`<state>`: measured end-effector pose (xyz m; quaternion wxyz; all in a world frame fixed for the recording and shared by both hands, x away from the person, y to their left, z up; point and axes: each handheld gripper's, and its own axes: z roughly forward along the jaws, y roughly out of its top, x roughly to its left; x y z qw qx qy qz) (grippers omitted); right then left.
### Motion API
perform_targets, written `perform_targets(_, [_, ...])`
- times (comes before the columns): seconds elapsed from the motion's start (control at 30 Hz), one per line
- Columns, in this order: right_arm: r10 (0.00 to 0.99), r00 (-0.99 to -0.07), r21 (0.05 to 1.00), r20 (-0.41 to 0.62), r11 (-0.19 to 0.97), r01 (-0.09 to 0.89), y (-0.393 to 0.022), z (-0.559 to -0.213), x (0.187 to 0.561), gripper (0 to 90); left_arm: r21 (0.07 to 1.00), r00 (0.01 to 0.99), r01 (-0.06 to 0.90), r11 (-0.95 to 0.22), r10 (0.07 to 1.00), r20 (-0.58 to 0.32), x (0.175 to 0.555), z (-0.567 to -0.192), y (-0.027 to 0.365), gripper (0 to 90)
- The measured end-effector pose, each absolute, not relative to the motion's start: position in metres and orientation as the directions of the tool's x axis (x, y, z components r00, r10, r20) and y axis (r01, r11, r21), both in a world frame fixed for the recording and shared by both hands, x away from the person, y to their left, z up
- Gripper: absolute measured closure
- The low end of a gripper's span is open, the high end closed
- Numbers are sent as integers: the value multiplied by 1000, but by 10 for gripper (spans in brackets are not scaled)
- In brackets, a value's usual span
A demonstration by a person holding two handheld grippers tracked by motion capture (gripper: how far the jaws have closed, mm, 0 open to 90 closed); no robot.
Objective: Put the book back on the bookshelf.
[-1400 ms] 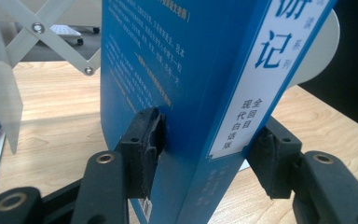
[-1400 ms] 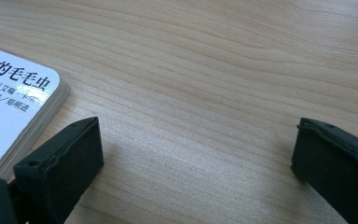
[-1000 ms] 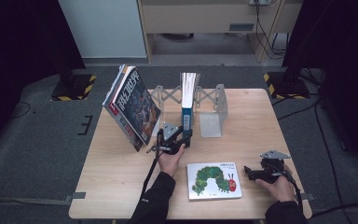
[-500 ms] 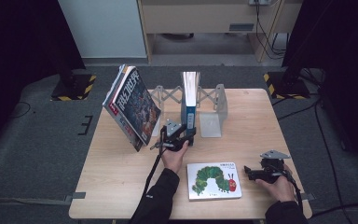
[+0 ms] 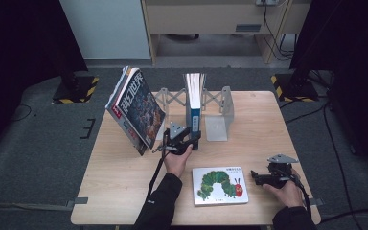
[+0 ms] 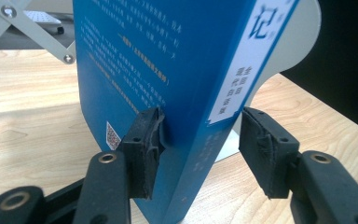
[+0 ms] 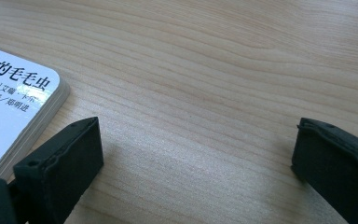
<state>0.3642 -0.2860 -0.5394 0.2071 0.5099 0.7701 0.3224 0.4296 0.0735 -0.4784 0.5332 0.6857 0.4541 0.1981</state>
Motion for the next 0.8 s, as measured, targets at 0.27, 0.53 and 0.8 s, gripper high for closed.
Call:
perform_targets(0.27, [919, -395, 708, 8, 274, 651, -286, -540, 364, 22, 916, 540, 393, -85, 827, -155, 418, -464, 82, 418])
perform_targets(0.53, [919, -395, 708, 8, 274, 651, -286, -540, 364, 22, 888, 601, 404, -219, 795, -77, 398, -452, 97, 375])
perform_targets(0.8, [919, -394, 708, 10, 273, 652, -286, -539, 364, 22, 869, 634, 393, -301, 773, -19, 377, -452, 115, 347])
